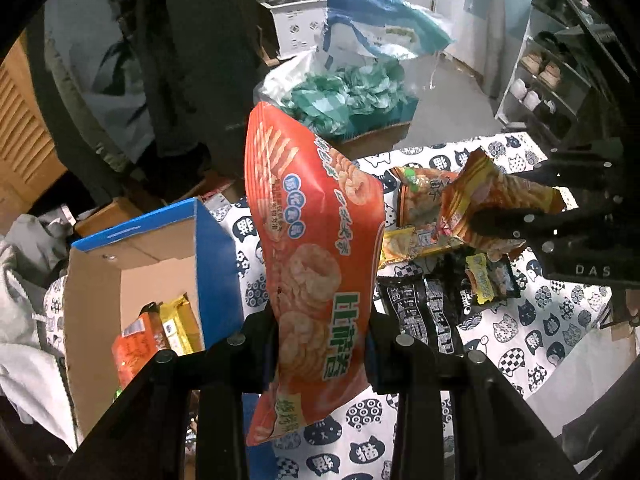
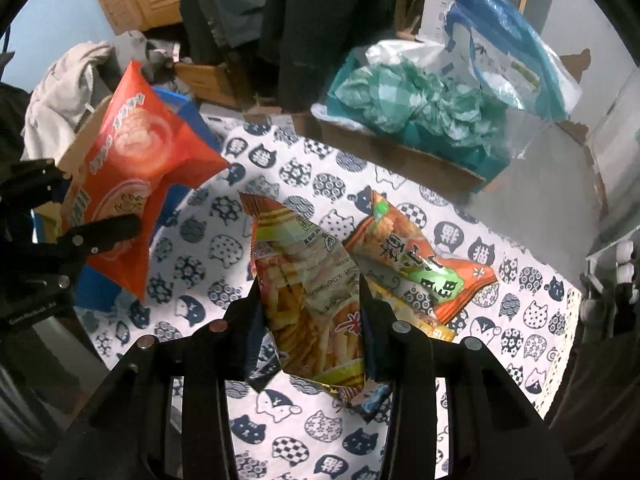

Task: Organize snacks
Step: 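Carry both chip bags over the cardboard box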

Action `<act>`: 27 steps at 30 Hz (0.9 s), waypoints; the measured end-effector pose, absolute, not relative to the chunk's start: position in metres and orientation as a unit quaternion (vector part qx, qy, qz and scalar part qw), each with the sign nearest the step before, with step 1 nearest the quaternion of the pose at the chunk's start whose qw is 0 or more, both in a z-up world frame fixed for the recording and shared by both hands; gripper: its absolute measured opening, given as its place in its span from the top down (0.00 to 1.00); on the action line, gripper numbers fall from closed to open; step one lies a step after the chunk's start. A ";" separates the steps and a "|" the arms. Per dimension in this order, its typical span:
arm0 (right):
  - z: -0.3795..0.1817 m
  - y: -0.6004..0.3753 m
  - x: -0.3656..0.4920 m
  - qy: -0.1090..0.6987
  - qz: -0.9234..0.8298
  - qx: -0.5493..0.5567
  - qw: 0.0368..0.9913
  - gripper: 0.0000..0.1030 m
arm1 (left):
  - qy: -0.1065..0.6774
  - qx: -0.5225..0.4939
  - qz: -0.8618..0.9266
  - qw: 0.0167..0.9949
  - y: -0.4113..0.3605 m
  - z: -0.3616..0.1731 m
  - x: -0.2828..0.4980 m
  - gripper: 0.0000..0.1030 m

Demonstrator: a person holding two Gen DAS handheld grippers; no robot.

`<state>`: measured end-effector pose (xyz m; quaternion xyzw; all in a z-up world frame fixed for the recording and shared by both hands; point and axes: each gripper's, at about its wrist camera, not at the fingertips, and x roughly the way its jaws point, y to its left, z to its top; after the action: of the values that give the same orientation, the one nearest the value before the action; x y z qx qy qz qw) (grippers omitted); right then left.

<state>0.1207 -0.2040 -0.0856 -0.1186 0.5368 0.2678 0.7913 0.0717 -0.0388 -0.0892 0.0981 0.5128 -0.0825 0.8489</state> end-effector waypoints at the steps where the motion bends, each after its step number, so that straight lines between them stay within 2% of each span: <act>1: -0.082 -0.204 0.119 0.533 0.269 -0.116 0.794 0.63 | 0.511 0.096 -0.082 0.851 -0.037 -0.087 0.069 0.66; 27: -0.043 -0.165 0.111 0.510 0.302 -0.086 0.801 0.63 | 0.462 0.084 -0.048 0.882 0.003 -0.046 0.038 0.67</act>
<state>0.1113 -0.1646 -0.0426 -0.0856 0.5100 0.3023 0.8007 0.0383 0.0031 -0.0463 0.0841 0.4616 -0.0478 0.8818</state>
